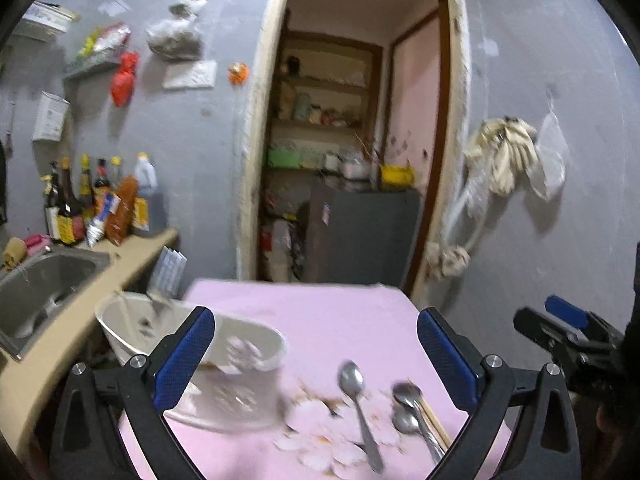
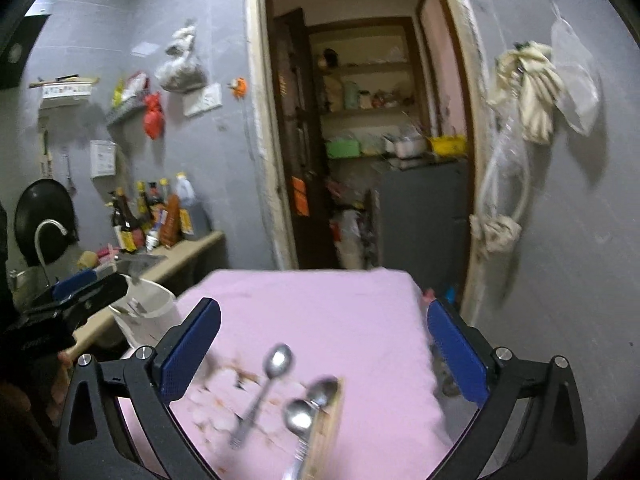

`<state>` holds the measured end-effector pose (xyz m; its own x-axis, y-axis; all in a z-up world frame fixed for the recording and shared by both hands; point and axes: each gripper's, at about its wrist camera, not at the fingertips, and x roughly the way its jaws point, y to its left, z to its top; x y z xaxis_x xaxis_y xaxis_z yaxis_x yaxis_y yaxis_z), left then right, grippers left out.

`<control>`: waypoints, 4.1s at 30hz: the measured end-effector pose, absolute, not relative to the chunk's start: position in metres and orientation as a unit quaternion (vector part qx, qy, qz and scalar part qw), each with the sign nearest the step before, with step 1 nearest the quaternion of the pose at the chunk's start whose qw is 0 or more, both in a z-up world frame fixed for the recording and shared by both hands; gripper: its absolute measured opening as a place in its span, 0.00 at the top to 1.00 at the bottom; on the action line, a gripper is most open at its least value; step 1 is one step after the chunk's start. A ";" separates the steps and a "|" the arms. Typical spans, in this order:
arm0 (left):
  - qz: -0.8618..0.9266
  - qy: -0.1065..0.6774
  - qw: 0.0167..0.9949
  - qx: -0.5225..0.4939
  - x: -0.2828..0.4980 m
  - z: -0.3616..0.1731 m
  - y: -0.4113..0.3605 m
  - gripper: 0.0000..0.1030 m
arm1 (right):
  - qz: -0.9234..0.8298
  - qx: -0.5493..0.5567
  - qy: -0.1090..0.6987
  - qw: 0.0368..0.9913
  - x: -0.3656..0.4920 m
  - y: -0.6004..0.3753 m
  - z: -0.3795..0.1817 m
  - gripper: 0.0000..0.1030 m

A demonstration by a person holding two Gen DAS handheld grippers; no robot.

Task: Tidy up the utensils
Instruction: 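Bring both open tools back to the remaining utensils, then grasp a silver spoon with the left tool while the right tool grasps a wooden chopstick, then lift the spoon and chopstick and carry both over the white caddy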

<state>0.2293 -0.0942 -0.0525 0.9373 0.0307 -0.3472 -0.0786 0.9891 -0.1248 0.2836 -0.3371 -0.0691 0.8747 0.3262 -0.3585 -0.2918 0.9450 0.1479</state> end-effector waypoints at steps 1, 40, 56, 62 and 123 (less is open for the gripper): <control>0.021 0.184 0.980 -0.069 0.231 -0.059 -0.101 0.01 | 0.153 0.044 0.199 0.967 0.285 -0.345 -0.074 0.01; -0.012 0.400 0.911 -0.100 0.345 -0.194 -0.127 0.24 | 0.192 0.006 0.444 0.875 0.365 -0.327 -0.229 0.27; -0.024 0.418 0.900 -0.118 0.382 -0.204 -0.124 0.49 | 0.148 -0.035 0.443 0.884 0.385 -0.324 -0.224 0.57; -0.032 0.417 0.898 -0.139 0.394 -0.206 -0.118 0.59 | 0.171 -0.011 0.455 0.874 0.407 -0.329 -0.224 0.66; 0.051 0.150 0.979 -0.131 0.268 -0.007 -0.013 0.98 | 0.304 0.198 0.089 0.928 0.329 -0.235 -0.038 0.96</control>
